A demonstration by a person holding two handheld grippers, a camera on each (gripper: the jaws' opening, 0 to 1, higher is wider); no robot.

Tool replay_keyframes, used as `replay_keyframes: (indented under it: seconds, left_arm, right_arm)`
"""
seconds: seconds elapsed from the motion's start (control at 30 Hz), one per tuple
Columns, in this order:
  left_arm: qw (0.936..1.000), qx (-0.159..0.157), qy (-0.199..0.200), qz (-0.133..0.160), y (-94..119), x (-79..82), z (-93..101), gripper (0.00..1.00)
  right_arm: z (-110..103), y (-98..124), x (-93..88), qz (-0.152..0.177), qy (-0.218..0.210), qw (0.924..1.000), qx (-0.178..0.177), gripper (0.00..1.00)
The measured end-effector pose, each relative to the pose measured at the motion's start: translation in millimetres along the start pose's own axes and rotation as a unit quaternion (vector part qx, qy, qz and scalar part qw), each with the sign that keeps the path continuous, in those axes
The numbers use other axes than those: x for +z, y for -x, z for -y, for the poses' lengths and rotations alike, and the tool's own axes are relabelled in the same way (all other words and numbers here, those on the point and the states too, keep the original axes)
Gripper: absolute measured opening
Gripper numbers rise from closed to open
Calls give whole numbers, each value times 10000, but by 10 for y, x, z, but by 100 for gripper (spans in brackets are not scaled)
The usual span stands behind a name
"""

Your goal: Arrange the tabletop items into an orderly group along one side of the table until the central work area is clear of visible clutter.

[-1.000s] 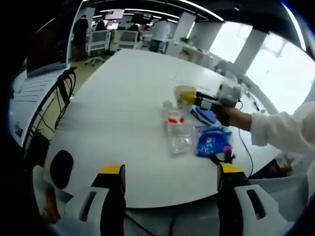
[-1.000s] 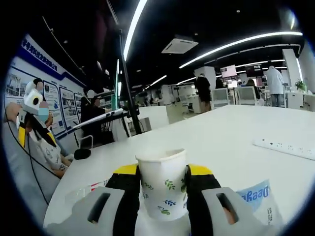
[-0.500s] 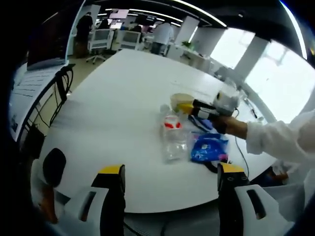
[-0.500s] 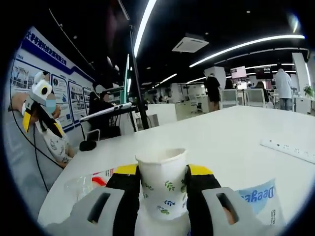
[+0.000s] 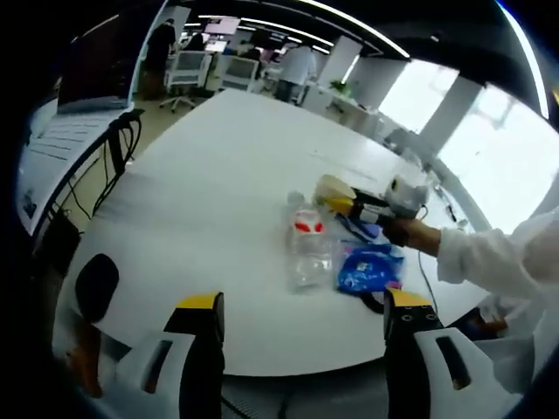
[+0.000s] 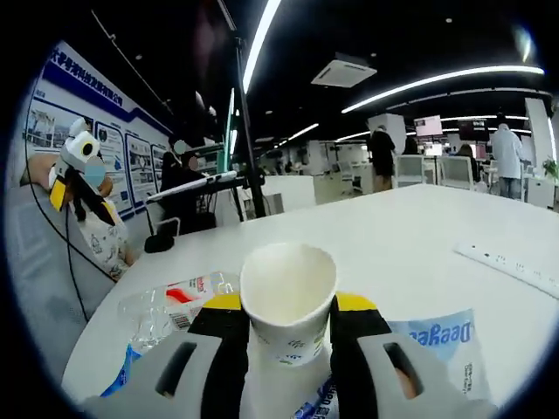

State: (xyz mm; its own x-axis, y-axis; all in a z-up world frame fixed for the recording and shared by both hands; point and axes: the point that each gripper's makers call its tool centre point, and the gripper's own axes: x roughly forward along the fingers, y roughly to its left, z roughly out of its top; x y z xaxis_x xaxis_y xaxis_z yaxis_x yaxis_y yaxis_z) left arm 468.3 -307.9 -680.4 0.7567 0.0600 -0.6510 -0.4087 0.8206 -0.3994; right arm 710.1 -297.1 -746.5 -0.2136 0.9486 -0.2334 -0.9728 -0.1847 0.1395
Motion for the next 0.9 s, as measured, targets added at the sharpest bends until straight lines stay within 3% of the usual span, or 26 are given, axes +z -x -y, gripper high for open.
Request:
replay_keyframes:
  seconds: [0.07, 0.23, 0.33, 0.67, 0.9]
  left_arm:
    - [10000, -6, -5, 0, 12, -7, 17, 71]
    - [10000, -37, -23, -17, 38, -27, 53, 71]
    - [10000, -37, -1, 3, 49, -22, 50, 71]
    - [10000, -75, -14, -28, 46, -32, 61, 71]
    - [9999, -84, -65, -101, 32, -55, 69, 71]
  right_arm:
    - [18, 13, 14, -75, -19, 10000, 28, 33]
    - [7, 29, -8, -431, 387, 9976, 389, 33]
    - [4, 37, 0, -474, 389, 9970, 474, 33]
    - [-15, 49, -12, -495, 247, 9976, 408, 36]
    - [84, 64, -50, -566, 147, 9978, 302, 40]
